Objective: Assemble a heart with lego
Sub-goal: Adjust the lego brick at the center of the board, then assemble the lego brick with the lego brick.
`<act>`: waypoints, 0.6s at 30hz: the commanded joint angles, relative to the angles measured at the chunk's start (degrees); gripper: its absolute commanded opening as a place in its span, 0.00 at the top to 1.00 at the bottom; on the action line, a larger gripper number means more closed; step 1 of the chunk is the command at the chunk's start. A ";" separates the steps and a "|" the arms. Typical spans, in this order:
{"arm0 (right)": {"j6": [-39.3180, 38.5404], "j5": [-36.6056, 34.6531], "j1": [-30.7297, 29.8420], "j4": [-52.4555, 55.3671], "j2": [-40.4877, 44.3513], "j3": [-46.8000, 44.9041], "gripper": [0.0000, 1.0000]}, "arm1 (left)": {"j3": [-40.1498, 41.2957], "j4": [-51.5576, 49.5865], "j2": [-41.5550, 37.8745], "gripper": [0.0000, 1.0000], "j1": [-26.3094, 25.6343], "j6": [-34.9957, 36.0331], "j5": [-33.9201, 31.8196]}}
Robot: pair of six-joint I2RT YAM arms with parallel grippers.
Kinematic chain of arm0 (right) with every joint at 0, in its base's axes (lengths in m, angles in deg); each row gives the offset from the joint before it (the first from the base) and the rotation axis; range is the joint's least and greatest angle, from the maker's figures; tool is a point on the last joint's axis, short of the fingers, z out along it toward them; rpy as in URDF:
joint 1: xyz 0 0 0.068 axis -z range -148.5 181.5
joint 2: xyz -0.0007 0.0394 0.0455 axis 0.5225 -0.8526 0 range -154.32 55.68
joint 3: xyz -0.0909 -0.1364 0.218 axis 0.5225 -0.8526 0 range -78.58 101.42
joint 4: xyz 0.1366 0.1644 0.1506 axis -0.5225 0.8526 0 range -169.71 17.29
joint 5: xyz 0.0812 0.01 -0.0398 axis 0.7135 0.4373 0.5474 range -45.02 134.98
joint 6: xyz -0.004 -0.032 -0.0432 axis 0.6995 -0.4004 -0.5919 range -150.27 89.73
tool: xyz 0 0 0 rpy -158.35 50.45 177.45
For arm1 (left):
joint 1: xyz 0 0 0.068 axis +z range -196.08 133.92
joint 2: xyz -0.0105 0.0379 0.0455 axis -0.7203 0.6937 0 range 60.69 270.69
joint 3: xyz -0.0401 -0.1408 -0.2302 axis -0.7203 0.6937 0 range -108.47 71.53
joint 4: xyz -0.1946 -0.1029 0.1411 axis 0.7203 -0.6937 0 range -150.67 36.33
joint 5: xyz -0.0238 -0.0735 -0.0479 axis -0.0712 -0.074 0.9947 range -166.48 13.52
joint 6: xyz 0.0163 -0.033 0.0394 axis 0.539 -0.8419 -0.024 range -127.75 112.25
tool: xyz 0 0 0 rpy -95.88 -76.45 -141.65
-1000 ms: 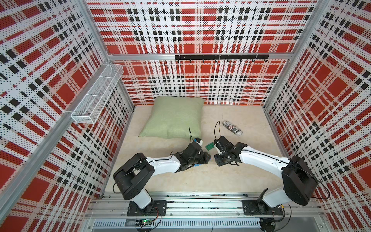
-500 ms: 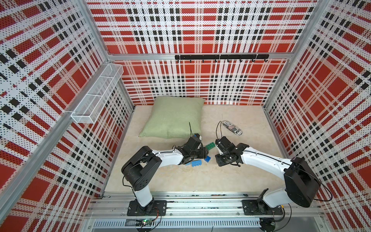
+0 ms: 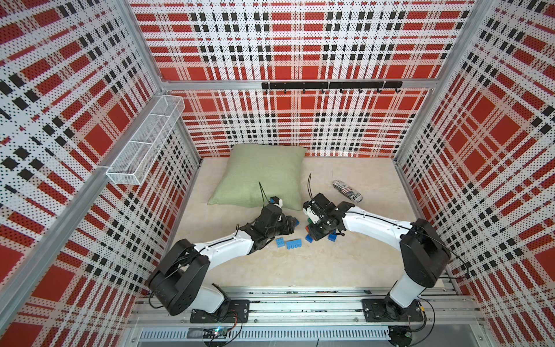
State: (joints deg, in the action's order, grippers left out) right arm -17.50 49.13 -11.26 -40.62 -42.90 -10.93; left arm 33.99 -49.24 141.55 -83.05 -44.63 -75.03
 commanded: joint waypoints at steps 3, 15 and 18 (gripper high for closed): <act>-9.47 -0.95 -0.83 6.32 -2.35 4.03 0.74 | 3.67 0.96 -3.80 0.36 1.78 -0.39 -0.56; -16.49 -2.56 -2.49 6.83 -4.23 3.53 0.71 | 6.41 0.41 -8.45 0.36 4.12 0.76 -0.15; -17.68 -2.65 -2.41 4.79 -4.17 3.04 0.71 | 6.82 0.53 -8.79 0.36 4.58 0.93 0.53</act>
State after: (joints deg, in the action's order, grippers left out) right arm -32.36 46.96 -13.53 -34.19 -46.49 -7.01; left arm 40.03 -49.15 133.66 -79.16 -44.68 -75.14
